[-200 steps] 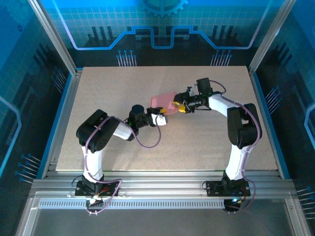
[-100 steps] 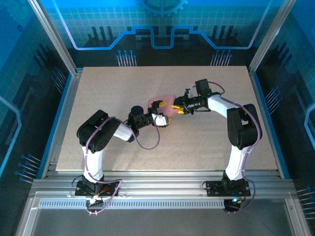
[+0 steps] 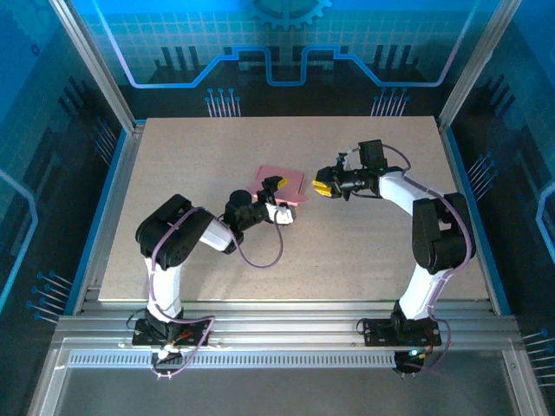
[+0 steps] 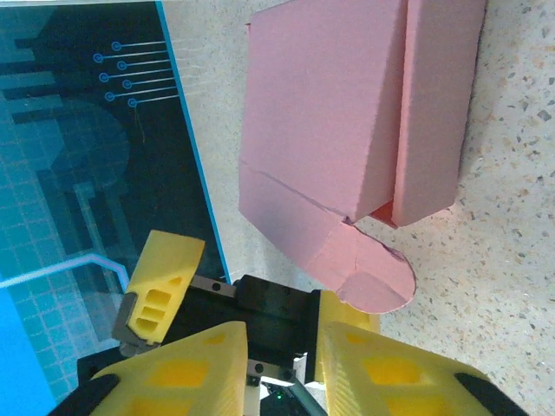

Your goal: Fold the paper box

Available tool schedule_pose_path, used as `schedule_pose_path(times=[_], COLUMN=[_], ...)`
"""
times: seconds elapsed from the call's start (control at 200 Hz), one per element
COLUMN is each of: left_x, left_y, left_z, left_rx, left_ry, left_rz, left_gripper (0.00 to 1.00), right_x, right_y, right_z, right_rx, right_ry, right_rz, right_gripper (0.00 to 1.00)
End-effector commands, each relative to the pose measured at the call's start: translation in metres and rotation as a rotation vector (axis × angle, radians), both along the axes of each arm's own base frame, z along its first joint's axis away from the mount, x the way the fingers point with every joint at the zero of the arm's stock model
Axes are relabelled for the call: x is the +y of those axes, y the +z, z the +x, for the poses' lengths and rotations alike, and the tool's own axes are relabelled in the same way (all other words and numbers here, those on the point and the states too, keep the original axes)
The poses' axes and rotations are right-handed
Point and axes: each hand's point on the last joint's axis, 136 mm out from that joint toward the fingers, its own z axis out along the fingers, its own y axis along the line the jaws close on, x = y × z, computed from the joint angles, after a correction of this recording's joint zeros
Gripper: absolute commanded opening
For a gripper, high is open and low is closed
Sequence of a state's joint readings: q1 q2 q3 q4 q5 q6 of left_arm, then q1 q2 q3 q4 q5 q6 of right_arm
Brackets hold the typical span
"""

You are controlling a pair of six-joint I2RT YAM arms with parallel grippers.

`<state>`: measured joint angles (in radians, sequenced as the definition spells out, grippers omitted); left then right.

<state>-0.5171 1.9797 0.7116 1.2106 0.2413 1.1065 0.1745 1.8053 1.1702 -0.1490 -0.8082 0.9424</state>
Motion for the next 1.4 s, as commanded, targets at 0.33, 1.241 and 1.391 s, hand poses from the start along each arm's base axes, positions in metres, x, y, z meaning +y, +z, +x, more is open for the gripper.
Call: schedule_pose_path(times=[0.33,1.241,1.391], left_x=[0.013,0.026,0.029], left_y=[-0.046,-0.077,-0.085], left_z=[0.010,0.015,0.010], left_rx=[0.133,0.228,0.246], left_ry=[0.094,0.127,0.132], left_rz=[0.170,0.179,0.185], left_gripper=[0.74,0.10,0.09], right_x=[0.004,0.021,0.030], right_y=[-0.024,-0.067,-0.074], right_z=[0.018,0.082,0.089], right_rx=[-0.002,-0.161,-0.195], right_ry=[-0.019,0.050,0.100], right_rz=[-0.083,-0.226,-0.237], right_gripper=[0.69,0.76,0.79])
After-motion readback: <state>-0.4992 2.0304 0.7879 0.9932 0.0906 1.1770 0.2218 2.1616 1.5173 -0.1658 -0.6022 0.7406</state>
